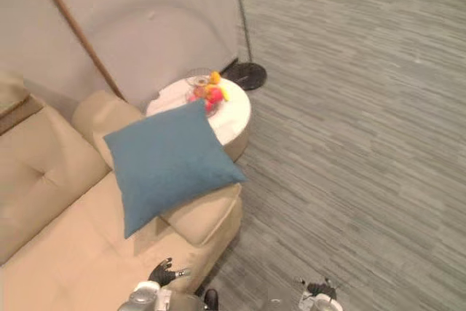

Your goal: Pick up cushions and gather them together orderly.

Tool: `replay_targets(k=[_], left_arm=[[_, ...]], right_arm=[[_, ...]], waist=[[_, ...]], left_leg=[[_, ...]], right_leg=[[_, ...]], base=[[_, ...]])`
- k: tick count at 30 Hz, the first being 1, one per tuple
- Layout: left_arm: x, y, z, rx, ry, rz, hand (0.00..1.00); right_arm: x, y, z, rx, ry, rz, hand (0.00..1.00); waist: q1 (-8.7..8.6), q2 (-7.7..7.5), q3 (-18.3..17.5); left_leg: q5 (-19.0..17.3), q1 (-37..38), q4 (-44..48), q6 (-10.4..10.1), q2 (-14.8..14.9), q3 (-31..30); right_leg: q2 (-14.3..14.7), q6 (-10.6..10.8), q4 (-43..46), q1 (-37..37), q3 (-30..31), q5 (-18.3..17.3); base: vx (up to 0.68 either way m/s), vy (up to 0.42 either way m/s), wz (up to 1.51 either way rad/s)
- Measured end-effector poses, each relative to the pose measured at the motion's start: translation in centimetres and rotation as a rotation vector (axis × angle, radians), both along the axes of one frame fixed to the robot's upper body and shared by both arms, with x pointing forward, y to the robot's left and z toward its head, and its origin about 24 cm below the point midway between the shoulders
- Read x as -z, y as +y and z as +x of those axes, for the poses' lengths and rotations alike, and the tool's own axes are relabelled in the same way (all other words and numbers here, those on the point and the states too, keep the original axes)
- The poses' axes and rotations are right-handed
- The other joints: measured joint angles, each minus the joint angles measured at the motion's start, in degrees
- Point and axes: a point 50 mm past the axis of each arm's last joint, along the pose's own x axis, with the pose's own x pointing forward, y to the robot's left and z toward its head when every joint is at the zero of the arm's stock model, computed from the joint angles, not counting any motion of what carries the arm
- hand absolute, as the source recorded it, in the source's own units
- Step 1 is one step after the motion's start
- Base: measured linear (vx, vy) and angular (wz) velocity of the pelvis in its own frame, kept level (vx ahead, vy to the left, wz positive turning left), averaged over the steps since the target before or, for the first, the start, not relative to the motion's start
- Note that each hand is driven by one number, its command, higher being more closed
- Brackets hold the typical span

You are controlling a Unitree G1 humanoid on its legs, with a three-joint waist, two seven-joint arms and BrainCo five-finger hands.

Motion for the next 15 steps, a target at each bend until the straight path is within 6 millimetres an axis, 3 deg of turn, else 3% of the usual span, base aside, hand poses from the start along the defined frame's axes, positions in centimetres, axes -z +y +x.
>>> replay_targets(k=[1, 3, 6, 7, 8, 9, 10, 12, 15], left_arm=[[0.05, 0.0, -0.16, 0.003, 0.004, 0.002, 0.0], [0.01, 0.89, -0.33, 0.0, 0.006, 0.025, 0.0], [0.01, 0.69, -0.26, -0.004, 0.004, 0.019, 0.0], [0.0, 0.52, -0.18, -0.002, 0.002, 0.015, 0.0], [-0.1, 0.63, 0.08, 0.008, -0.004, 0.022, 0.0], [-0.2, 0.9, 0.35, 0.017, -0.009, 0.033, 0.0], [-0.06, 0.09, 0.27, 0.04, -0.001, 0.021, 0.0], [0.11, 0.01, -0.09, 0.044, 0.014, 0.025, 0.0], [-0.02, 0.15, 0.18, 0.011, -0.002, 0.02, 0.0]], right_arm=[[0.08, 0.28, 0.0, -0.002, -0.001, 0.008, 0.0], [0.3, 1.18, 0.01, -0.014, -0.001, 0.035, 0.0], [0.0, 0.78, 0.67, -0.021, -0.02, 0.019, 0.0], [0.01, 0.83, 0.67, -0.023, -0.02, 0.019, 0.0], [0.08, 1.01, 0.6, -0.024, -0.018, 0.023, 0.0], [0.19, 1.18, 0.38, -0.019, -0.013, 0.029, 0.0], [0.22, 0.82, 0.02, 0.001, -0.003, 0.025, 0.0], [0.14, 0.59, 0.11, 0.018, -0.006, 0.021, 0.0], [0.13, 0.41, 0.0, 0.025, -0.001, 0.015, 0.0]], waist=[[-0.14, -0.19, -0.2], [-0.25, -0.19, -0.8], [-0.36, 1.61, -0.3], [-0.42, 1.97, -0.3], [-0.63, 1.19, -0.4], [-0.86, 0.19, -0.1], [-1.23, 1.49, 0.3], [-1.24, 2.25, 0.0], [-1.45, 1.82, -0.3]], left_leg=[[-0.2, 0.4, 0.0, 0.3, 0.0, -0.8], [-0.3, 1.6, -1.1, 0.5, 0.8, -4.4], [-0.1, 2.6, -2.6, 0.2, 3.7, -9.5], [0.2, 2.6, -3.5, -0.4, 4.8, -11.1], [0.6, 2.0, -3.9, -1.2, 5.0, -11.7], [0.8, 1.7, -4.1, -2.2, 4.3, -11.8], [1.4, 1.7, -5.4, -4.1, 6.6, -10.0], [2.4, 1.8, -6.2, -5.5, 8.1, -7.0], [5.1, 2.8, -7.9, -7.3, 9.5, -5.8]], right_leg=[[-0.1, -0.1, 2.5, -1.1, 1.0, 0.6], [1.9, -1.0, 5.0, -3.5, 3.7, -2.2], [7.3, -1.6, -5.4, -4.5, 5.1, -4.1], [9.2, -1.8, -12.1, -5.1, 7.2, -3.5], [9.9, -1.5, -21.8, -4.3, 10.0, -0.4], [9.1, -1.5, -28.4, -2.9, 10.8, 6.7], [10.8, -3.2, -30.6, -0.8, 8.6, 8.0], [11.6, -3.8, -31.4, 0.2, 6.5, 7.9], [12.7, -4.6, -33.5, 4.2, 3.0, 7.4]], base=[[0.32, -0.048, 1.1], [0.21, -0.079, 0.79], [0.16, -0.162, 0.86], [0.14, -0.22, 0.92], [0.16, -0.297, 1.11], [0.15, -0.309, 1.12], [0.13, -0.25, 0.82], [0.13, -0.178, 0.48], [0.11, -0.15, 0.71]])
